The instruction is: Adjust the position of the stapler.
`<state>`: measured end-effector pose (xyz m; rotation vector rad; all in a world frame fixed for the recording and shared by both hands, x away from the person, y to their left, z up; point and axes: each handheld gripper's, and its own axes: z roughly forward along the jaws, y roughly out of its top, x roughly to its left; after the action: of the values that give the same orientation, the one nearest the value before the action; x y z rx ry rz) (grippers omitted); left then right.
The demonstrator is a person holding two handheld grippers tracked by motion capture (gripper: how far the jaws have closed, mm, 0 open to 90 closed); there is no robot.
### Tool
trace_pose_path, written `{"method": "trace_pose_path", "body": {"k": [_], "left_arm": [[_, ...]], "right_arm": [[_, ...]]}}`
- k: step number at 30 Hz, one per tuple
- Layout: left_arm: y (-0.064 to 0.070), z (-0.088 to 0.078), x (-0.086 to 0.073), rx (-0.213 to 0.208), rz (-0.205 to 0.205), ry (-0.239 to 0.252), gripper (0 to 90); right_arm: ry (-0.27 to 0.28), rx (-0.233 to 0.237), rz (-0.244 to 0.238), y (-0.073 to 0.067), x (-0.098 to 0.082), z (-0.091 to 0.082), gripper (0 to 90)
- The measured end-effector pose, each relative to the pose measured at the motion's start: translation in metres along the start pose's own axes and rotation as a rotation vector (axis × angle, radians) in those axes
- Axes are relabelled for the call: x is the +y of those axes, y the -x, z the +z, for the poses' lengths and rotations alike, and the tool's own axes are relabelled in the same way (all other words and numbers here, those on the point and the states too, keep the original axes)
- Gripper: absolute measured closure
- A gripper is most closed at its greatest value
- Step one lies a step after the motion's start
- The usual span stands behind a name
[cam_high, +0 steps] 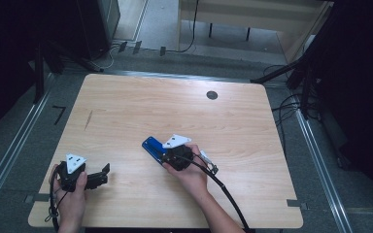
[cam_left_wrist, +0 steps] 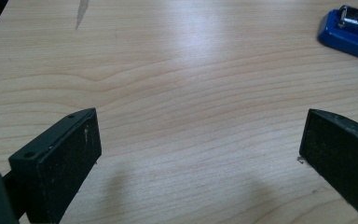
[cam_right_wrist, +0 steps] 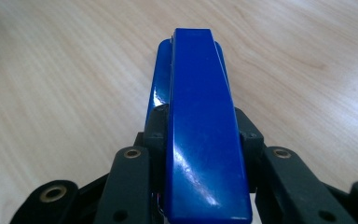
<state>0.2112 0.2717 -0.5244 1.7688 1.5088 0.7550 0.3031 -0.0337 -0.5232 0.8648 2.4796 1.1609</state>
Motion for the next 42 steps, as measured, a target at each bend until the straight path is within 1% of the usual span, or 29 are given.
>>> {"method": "trace_pose_path", "body": {"k": [1,3,6,8,11,13,15,17,19,23,24,25,26,27,28,29,30,31,32,33,34,35,36,37,38,39,40,41,42], "left_arm": [[0.001,0.000,0.000,-0.016,-0.005,0.006,0.0],[0.004,0.000,0.001,-0.030,-0.006,0.011,0.0],[0.009,-0.002,0.002,-0.076,-0.023,0.023,0.0],[0.013,-0.003,0.003,-0.096,-0.019,0.033,0.0],[0.019,-0.004,0.004,-0.111,-0.007,0.045,0.0],[0.026,-0.005,0.004,-0.128,0.010,0.052,0.0],[0.028,-0.005,0.004,-0.133,0.015,0.056,0.0],[0.035,-0.004,0.003,-0.148,0.032,0.057,0.0],[0.037,-0.004,0.003,-0.151,0.041,0.054,0.0],[0.046,-0.005,0.004,-0.177,0.055,0.064,0.0],[0.048,-0.005,0.003,-0.185,0.060,0.065,0.0],[0.050,-0.005,0.003,-0.192,0.060,0.063,0.0],[0.053,-0.004,0.003,-0.194,0.063,0.059,0.0],[0.056,-0.004,0.003,-0.202,0.063,0.057,0.0],[0.059,-0.004,0.003,-0.208,0.065,0.055,0.0],[0.062,-0.003,0.003,-0.212,0.073,0.052,0.0],[0.065,-0.003,0.004,-0.216,0.078,0.052,0.0],[0.070,-0.002,0.006,-0.222,0.087,0.054,0.0],[0.073,-0.001,0.007,-0.228,0.094,0.055,0.0],[0.077,-0.001,0.009,-0.227,0.104,0.059,7.0],[0.079,-0.002,0.009,-0.219,0.104,0.063,7.0],[0.082,-0.001,0.009,-0.228,0.090,0.066,19.1],[0.083,-0.001,0.009,-0.247,0.086,0.059,19.1],[0.085,0.000,0.009,-0.272,0.092,0.050,21.9],[0.088,0.000,0.008,-0.284,0.104,0.055,29.6],[0.089,0.000,0.008,-0.289,0.112,0.059,34.8],[0.092,0.000,0.009,-0.304,0.109,0.066,46.5],[0.094,0.000,0.010,-0.317,0.102,0.072,52.7],[0.097,0.001,0.011,-0.329,0.103,0.075,52.7]], "right_arm": [[-0.002,0.005,-0.002,-0.001,-0.001,-0.002,67.0],[0.000,0.020,-0.014,-0.003,-0.006,-0.007,67.0],[0.015,0.040,-0.028,-0.006,-0.014,-0.014,67.0],[0.015,0.049,-0.037,-0.009,-0.019,-0.019,67.0],[0.027,0.066,-0.055,-0.014,-0.028,-0.027,67.0],[0.035,0.070,-0.061,-0.017,-0.033,-0.031,67.1],[0.041,0.075,-0.062,-0.019,-0.035,-0.033,67.1],[0.048,0.090,-0.090,-0.022,-0.040,-0.038,67.1],[0.048,0.094,-0.093,-0.023,-0.041,-0.039,67.1],[0.060,0.123,-0.101,-0.023,-0.046,-0.043,66.6],[0.061,0.125,-0.097,-0.024,-0.047,-0.043,65.6],[0.066,0.120,-0.099,-0.023,-0.048,-0.044,58.3],[0.072,0.121,-0.084,-0.023,-0.048,-0.045,43.0],[0.061,0.122,-0.064,-0.022,-0.048,-0.046,37.9],[0.057,0.122,-0.056,-0.021,-0.050,-0.048,38.9],[0.076,0.121,-0.055,-0.022,-0.054,-0.055,39.9],[0.076,0.121,-0.055,-0.022,-0.054,-0.055,39.9],[0.093,0.128,-0.053,-0.022,-0.059,-0.063,40.0],[0.093,0.128,-0.053,-0.022,-0.059,-0.063,40.0],[0.123,0.122,-0.025,-0.021,-0.066,-0.071,40.4],[0.123,0.122,-0.025,-0.021,-0.066,-0.071,40.4],[0.151,0.123,0.017,-0.018,-0.073,-0.079,41.9],[0.151,0.123,0.017,-0.018,-0.073,-0.079,41.9],[0.160,0.125,0.026,-0.016,-0.075,-0.082,42.9],[0.169,0.135,0.042,-0.013,-0.077,-0.086,44.7],[0.169,0.144,0.061,-0.010,-0.079,-0.089,45.6],[0.173,0.166,0.102,-0.004,-0.081,-0.095,46.4],[0.176,0.159,0.106,-0.002,-0.082,-0.099,46.4],[0.176,0.159,0.106,-0.002,-0.082,-0.099,47.1]]}}
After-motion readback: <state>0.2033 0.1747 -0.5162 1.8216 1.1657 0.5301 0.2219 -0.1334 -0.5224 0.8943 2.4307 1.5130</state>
